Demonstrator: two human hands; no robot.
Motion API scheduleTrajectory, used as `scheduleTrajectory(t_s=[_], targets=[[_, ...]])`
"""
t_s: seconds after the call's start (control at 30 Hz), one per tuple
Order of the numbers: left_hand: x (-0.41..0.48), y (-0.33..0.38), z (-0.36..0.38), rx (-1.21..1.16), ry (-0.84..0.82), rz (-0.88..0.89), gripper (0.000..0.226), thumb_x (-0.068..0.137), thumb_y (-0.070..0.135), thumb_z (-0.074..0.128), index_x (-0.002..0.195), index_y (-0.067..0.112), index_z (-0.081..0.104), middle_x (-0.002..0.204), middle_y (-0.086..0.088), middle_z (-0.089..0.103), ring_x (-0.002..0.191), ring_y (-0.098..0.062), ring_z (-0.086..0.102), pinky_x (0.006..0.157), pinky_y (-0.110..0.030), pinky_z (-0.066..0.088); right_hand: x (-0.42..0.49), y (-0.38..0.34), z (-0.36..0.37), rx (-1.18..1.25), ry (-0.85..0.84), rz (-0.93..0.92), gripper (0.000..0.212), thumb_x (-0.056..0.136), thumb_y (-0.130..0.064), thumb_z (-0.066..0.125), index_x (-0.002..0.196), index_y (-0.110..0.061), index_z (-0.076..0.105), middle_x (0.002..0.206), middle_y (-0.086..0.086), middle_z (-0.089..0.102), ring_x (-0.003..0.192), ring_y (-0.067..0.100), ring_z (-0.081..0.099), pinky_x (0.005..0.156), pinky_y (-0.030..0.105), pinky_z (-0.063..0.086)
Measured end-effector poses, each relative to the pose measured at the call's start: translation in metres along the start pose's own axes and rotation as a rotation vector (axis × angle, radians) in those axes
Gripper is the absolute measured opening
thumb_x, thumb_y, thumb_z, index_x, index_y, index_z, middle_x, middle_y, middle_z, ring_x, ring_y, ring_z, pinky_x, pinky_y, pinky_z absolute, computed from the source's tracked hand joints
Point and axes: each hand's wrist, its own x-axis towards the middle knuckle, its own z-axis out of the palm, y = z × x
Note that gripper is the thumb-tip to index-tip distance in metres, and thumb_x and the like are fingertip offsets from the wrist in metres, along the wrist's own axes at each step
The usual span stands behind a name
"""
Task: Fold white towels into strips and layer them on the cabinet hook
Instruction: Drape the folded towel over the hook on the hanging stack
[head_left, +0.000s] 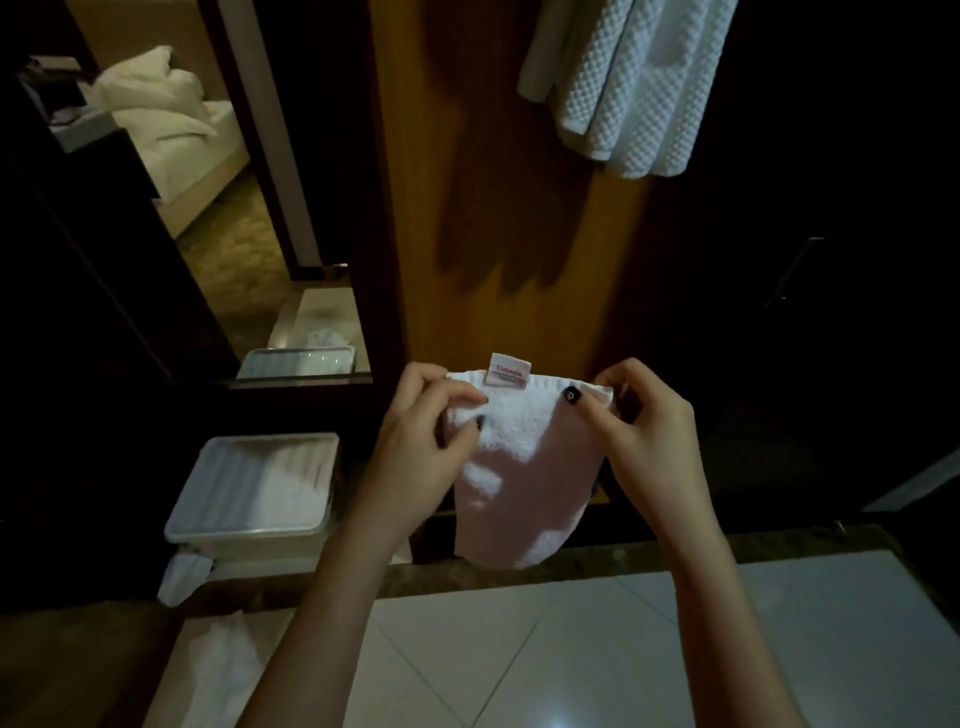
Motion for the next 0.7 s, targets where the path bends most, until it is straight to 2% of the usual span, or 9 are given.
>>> scheduleTrajectory(t_s=[0.1,0.17,0.23,0.37,0.47,0.5,0.57,0.63,0.7], targets=[[0.008,0.002,0.015,0.093,0.01,0.021,0.035,0.082,0.011,0.073,0.104,0.03,0.052,0.11,0.021,0.028,0.105,0.024,0.036,0.083,0.004,0.032,0.007,0.005,-0.013,0.02,-0.081,0.025,0.012,0.089,-0.023,0.069,0.083,-0.018,0.06,0.074,-0.001,0.06,0.071,0.012,0.058,0.056,0.023,0.045],[0.013,0.003,0.02,0.133,0.077,0.055,0.034,0.082,0.01,0.073,0.108,0.021,0.054,0.114,0.017,0.029,0.099,0.019,0.038,0.082,0.006,0.031,0.012,0.008,-0.021,0.026,-0.183,0.049,0.011,0.088,-0.024,0.07,0.081,-0.021,0.062,0.076,-0.003,0.064,0.072,0.01,0.061,0.059,0.023,0.047],[0.017,0.007,0.024,0.173,0.115,0.078,0.036,0.081,0.011,0.075,0.111,0.018,0.055,0.119,0.012,0.031,0.097,0.013,0.036,0.074,0.003,0.036,0.015,0.009,-0.026,0.014,-0.22,0.04,0.013,0.087,-0.026,0.07,0.078,-0.021,0.062,0.076,-0.002,0.065,0.073,0.011,0.061,0.062,0.025,0.047],[0.022,0.02,0.039,0.199,0.226,0.078,0.038,0.078,0.026,0.079,0.108,0.016,0.058,0.12,0.006,0.036,0.097,0.008,0.038,0.066,0.002,0.034,0.02,0.01,-0.027,-0.014,-0.107,-0.037,0.02,0.09,-0.028,0.065,0.078,-0.013,0.057,0.069,0.003,0.059,0.064,0.015,0.056,0.051,0.025,0.041],[0.022,0.032,0.052,0.202,0.357,0.122,0.034,0.078,0.033,0.073,0.101,0.01,0.064,0.111,-0.004,0.047,0.09,0.003,0.042,0.064,0.001,0.038,0.019,0.007,-0.023,0.015,-0.006,-0.065,0.01,0.09,-0.02,0.064,0.087,-0.014,0.057,0.066,-0.001,0.057,0.06,0.013,0.056,0.051,0.027,0.044],[0.023,0.034,0.056,0.203,0.384,0.13,0.033,0.078,0.032,0.073,0.1,0.008,0.066,0.109,-0.006,0.049,0.089,0.002,0.042,0.067,0.002,0.039,0.017,0.006,-0.023,0.03,0.0,-0.075,0.008,0.09,-0.018,0.065,0.095,-0.018,0.059,0.069,-0.003,0.06,0.062,0.012,0.059,0.053,0.028,0.048],[0.024,0.038,0.063,0.215,0.418,0.123,0.033,0.076,0.026,0.077,0.1,0.006,0.067,0.107,-0.009,0.05,0.09,0.003,0.039,0.073,0.005,0.036,0.013,0.005,-0.025,0.035,-0.041,-0.12,0.027,0.09,-0.014,0.065,0.111,-0.03,0.062,0.081,-0.013,0.065,0.068,0.009,0.063,0.058,0.029,0.053],[0.025,0.039,0.068,0.204,0.428,0.118,0.03,0.076,0.018,0.079,0.101,0.006,0.068,0.108,-0.006,0.05,0.092,0.004,0.039,0.077,0.005,0.036,0.012,0.005,-0.03,0.047,-0.114,-0.141,0.027,0.092,-0.014,0.064,0.11,-0.035,0.067,0.09,-0.021,0.066,0.072,0.01,0.065,0.061,0.033,0.055],[0.026,0.04,0.068,0.114,0.415,0.105,0.022,0.08,0.013,0.076,0.101,0.009,0.07,0.106,0.003,0.048,0.091,0.003,0.045,0.08,0.001,0.039,0.013,0.006,-0.034,0.05,-0.138,-0.136,0.024,0.093,-0.017,0.063,0.105,-0.036,0.069,0.089,-0.021,0.067,0.071,0.012,0.066,0.058,0.037,0.056]])
